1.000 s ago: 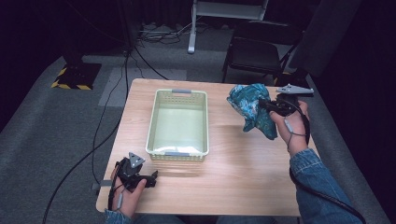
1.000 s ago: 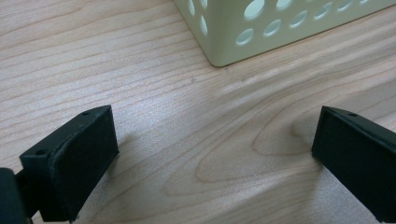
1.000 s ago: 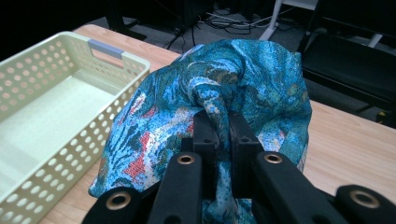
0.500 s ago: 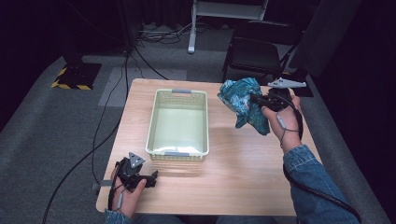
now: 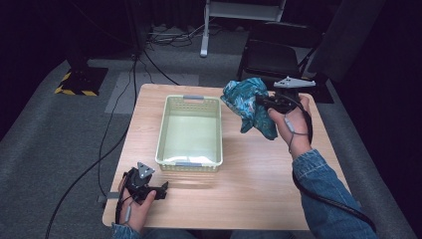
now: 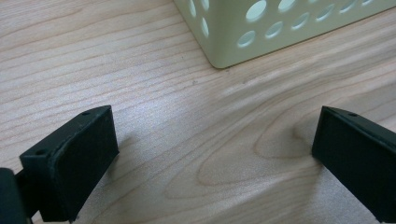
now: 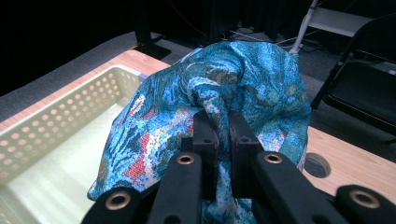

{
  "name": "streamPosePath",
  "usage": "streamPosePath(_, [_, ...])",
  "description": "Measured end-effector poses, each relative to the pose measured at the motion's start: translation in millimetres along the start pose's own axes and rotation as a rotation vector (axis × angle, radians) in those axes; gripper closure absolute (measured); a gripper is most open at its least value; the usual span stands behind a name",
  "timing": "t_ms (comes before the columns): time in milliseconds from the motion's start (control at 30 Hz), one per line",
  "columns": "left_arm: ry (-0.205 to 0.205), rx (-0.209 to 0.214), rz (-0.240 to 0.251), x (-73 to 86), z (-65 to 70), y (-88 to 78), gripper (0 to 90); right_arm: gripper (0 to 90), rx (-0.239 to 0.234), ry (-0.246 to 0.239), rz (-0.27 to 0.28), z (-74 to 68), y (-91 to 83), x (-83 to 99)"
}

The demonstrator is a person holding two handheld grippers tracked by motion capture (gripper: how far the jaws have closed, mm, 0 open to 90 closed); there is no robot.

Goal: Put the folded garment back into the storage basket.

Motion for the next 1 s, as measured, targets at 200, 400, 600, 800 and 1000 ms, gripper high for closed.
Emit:
streamPosePath(200, [0.0,0.001,-0.001,0.0,0.0,-0.1,0.2,84.0,-0.019,-0.005,0.009,-12.0,3.0,-7.7])
streamPosePath(400, [0.0,0.001,-0.001,0.0,0.0,0.0,0.2,84.0,-0.028,-0.009,0.012,-20.1,4.7,-13.0])
streamPosePath(600, [0.001,0.001,-0.001,0.0,-0.1,-0.1,0.2,84.0,-0.05,-0.015,0.016,-33.5,8.7,-19.7])
streamPosePath(800, [0.003,0.001,-0.003,0.0,-0.3,-0.1,0.2,84.0,-0.064,-0.027,0.021,-44.4,12.2,-25.3])
streamPosePath(1000, [-0.001,0.003,-0.001,-0.1,0.0,0.1,0.2,84.0,-0.074,-0.034,0.02,-53.5,14.9,-28.9])
Point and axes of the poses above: each handheld gripper's, and its own axes: y roughly forward along the jaws, x roughly out of its underside, z roughly to its right, the point moved 5 cm from there along y, roughly forward along the jaws, and after that the axes turned 7 degrees about y, right-handed, at the moved point
